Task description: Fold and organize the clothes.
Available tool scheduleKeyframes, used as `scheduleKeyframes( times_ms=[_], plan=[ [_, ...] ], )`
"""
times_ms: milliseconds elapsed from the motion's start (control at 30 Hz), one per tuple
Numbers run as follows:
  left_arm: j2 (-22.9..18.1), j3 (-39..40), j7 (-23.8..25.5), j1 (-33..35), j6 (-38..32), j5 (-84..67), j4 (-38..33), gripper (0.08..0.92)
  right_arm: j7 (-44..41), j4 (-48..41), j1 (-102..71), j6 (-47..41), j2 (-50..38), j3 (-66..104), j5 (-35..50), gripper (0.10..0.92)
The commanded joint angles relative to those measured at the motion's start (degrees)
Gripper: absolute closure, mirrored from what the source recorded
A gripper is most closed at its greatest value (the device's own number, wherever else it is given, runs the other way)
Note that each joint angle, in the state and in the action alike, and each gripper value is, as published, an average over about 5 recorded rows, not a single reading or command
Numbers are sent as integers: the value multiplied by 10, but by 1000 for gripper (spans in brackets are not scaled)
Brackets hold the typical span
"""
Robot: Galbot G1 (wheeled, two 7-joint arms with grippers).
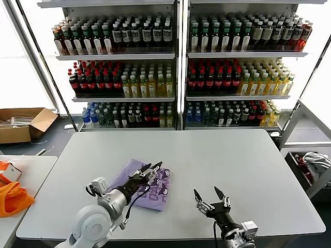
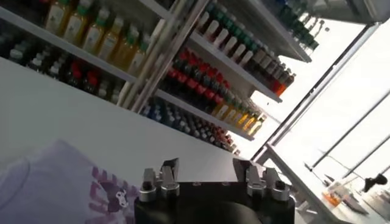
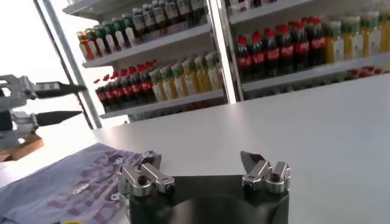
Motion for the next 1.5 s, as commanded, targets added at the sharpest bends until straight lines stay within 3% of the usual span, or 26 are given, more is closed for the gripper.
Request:
scheduleKeyframes(
  times_ms=[33,233,400,633,967,1167,1500],
  plan=[
    [32,-187,6,86,-10,-35,-96,348,113,-102,159,-105,47,-182,95,203],
    [29,-223,25,114,-27,20,-100,199,126,-141,200,-123,61,-228,126,203],
    [24,-238,25,116,-27,16,-102,178,142,-151,222,-136,62,-239,168,258],
    [19,-252,25,116,-27,10,-99,177,130,-134,220,-128,51,-221,168,457],
    [18,-263,26,118,-27,11,-85,177,79,-114,234,-146,28,-197,64,734],
    [21,-278,30,121,-28,12,-71,177,57,-68,225,-177,-18,-155,48,893],
    [11,-263,34,113,-27,14,-61,177,-26,-55,185,-178,-159,-45,-4,916]
  ],
)
